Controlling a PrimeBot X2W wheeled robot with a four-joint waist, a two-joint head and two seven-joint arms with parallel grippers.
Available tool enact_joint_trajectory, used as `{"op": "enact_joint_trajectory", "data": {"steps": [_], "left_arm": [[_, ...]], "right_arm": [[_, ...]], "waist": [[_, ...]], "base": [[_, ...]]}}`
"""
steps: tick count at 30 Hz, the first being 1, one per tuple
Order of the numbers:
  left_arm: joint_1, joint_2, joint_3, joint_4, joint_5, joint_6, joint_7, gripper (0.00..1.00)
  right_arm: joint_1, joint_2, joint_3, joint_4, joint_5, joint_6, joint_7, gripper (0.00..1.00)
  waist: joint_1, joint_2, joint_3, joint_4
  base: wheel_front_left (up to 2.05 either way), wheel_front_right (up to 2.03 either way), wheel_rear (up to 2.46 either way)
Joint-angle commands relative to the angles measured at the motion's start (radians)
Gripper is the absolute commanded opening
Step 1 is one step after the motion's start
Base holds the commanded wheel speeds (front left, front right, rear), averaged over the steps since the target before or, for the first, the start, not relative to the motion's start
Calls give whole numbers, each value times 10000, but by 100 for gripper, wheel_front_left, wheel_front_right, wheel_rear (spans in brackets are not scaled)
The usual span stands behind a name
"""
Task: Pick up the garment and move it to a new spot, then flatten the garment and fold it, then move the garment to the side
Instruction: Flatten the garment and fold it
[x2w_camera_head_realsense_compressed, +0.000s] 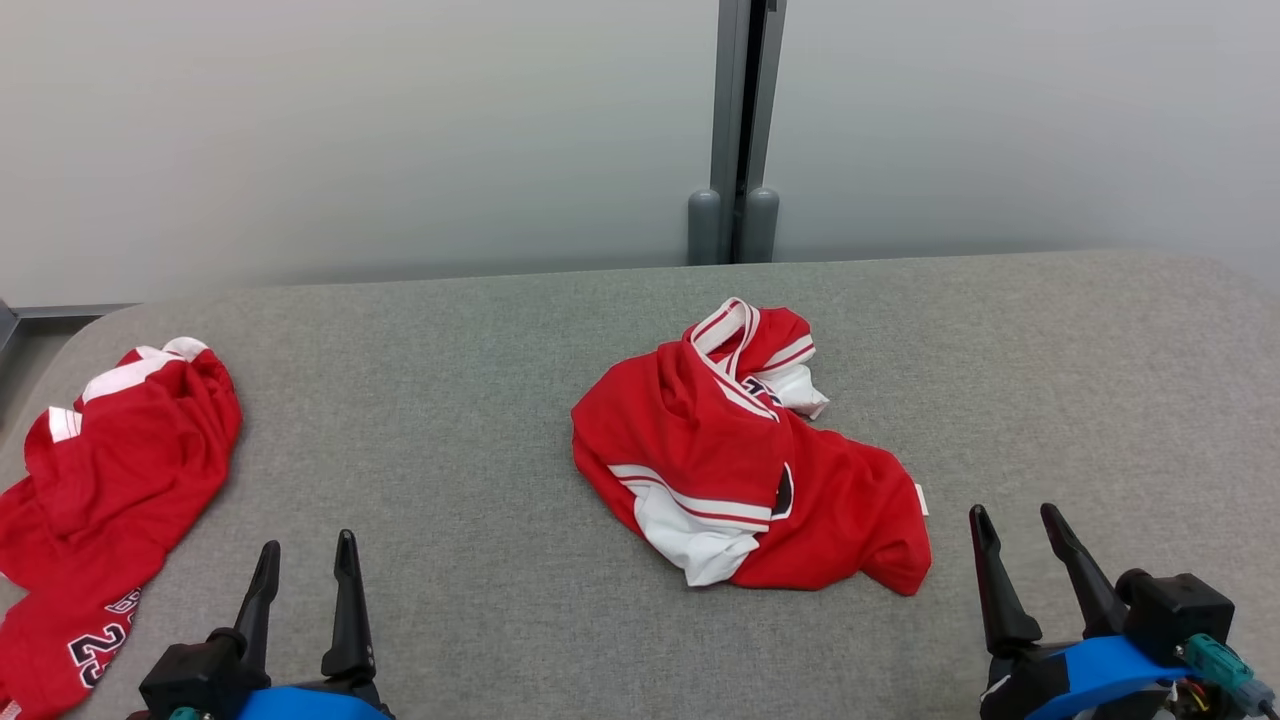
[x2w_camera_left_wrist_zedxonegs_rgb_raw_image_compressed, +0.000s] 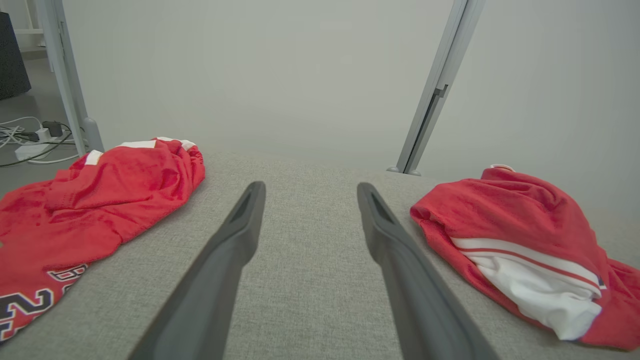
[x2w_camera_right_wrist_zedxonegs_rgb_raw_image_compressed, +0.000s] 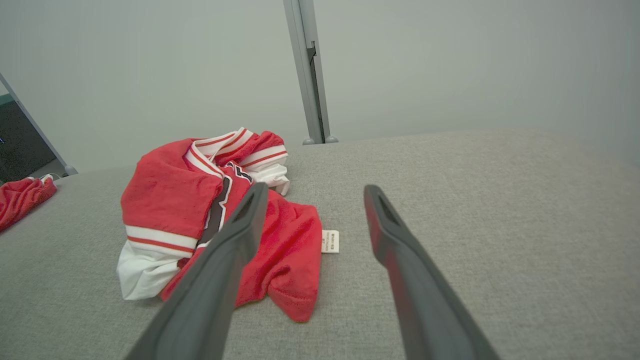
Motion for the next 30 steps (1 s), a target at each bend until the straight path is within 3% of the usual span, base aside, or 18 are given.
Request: {"op": "enact_joint_trajectory", "data": {"steps": [1, 7, 11, 19, 29, 30], "left_arm": [[27, -13, 50, 27, 29, -28, -49, 100], [-236, -3, 102, -57, 130, -90, -50, 100], [-483, 21, 122, -100, 211, -127, -50, 100], [-950, -86, -67, -9, 332, -290, -50, 100], [-1260, -281, -170, 276, 437, -440, -50, 100], [-1248, -283, -165, 305, 445, -441, -49, 100]], "right_arm": [[55, -43, 24, 0, 27, 2, -28, 100], [-573, -40, 618, -145, 192, 2, 243, 100], [-1434, -49, 1385, 236, 750, 2, 1206, 100], [-3532, -46, 2072, 2471, 1864, 2, 2884, 100], [-4835, -45, 3056, 4299, 2387, 2, 2258, 99], [-4914, -43, 3158, 4354, 2427, 2, 2154, 46]], "waist": [[0, 0, 16, 15], [0, 0, 352, 154], [0, 0, 728, 323], [0, 0, 1459, 893], [0, 0, 1529, 1343], [0, 0, 1495, 1353]], "base": [[0, 0, 0], [0, 0, 0], [0, 0, 0], [0, 0, 0], [0, 0, 0], [0, 0, 0]]}}
